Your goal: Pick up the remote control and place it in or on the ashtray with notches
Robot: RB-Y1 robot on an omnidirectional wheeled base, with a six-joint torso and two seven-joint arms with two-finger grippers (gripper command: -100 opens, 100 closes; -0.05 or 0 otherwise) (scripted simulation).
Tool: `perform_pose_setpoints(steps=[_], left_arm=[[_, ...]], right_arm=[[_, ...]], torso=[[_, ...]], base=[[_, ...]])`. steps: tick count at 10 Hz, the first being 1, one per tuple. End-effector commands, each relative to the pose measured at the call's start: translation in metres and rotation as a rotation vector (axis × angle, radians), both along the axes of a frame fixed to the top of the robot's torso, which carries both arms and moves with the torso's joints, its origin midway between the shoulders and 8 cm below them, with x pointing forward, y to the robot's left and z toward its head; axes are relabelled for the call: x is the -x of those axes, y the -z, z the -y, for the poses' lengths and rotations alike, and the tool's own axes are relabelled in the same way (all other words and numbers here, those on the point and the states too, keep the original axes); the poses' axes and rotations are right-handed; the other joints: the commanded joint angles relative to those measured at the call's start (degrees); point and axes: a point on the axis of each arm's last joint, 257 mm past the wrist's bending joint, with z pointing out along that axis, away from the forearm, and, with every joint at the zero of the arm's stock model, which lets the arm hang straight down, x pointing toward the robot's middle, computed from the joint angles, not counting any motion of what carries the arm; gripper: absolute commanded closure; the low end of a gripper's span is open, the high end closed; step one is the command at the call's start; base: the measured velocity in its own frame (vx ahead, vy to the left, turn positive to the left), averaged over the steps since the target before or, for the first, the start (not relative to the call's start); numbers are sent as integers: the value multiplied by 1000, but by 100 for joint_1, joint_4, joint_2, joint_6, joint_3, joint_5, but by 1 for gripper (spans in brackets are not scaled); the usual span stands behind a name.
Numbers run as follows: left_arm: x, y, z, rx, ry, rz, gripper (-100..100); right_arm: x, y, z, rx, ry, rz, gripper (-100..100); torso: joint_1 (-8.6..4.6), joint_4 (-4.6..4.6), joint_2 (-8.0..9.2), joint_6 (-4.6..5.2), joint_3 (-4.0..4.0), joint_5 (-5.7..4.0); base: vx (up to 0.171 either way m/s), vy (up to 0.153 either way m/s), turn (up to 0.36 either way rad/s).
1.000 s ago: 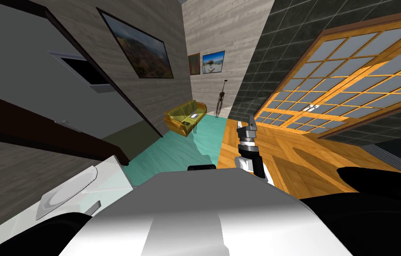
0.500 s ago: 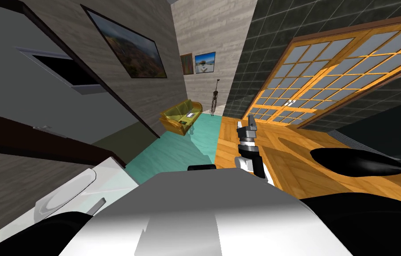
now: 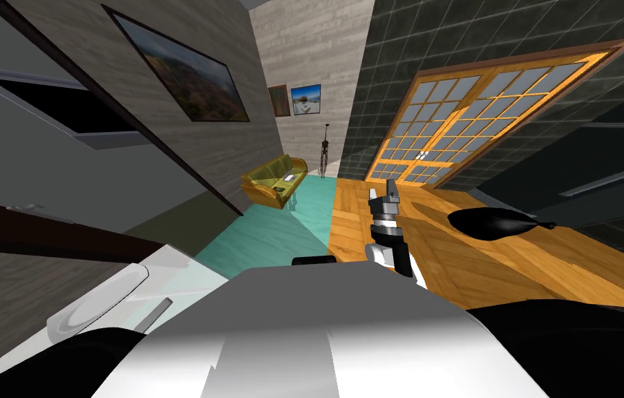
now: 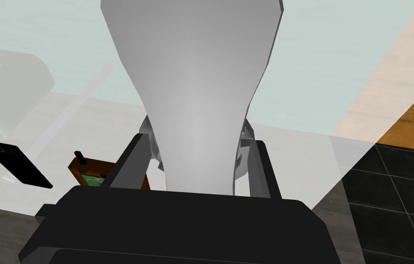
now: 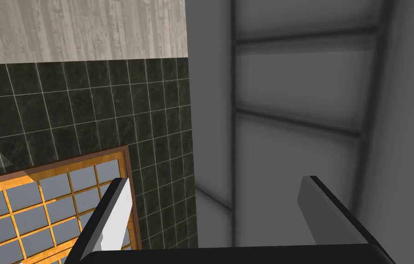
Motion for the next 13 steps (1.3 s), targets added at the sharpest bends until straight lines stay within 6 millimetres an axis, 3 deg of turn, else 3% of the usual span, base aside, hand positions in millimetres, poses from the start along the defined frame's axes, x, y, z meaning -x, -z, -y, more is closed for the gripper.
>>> perform_pose_setpoints(steps=[1, 7, 13], left_arm=[[-14, 5, 2, 19, -23, 24, 100], [-62, 24, 14, 84, -82, 103, 100], [-86, 34, 22, 115, -94, 135, 100]], right_arm=[[0, 0, 0, 0, 0, 0, 0], [0, 0, 0, 0, 0, 0, 0], [0, 0, 0, 0, 0, 0, 0]], torso=[[0, 0, 0, 0, 0, 0], [11, -5, -10, 2, -6, 1], [16, -9, -16, -1, -11, -4]], base=[[-245, 4, -180], [-232, 33, -159], [-214, 36, -103]])
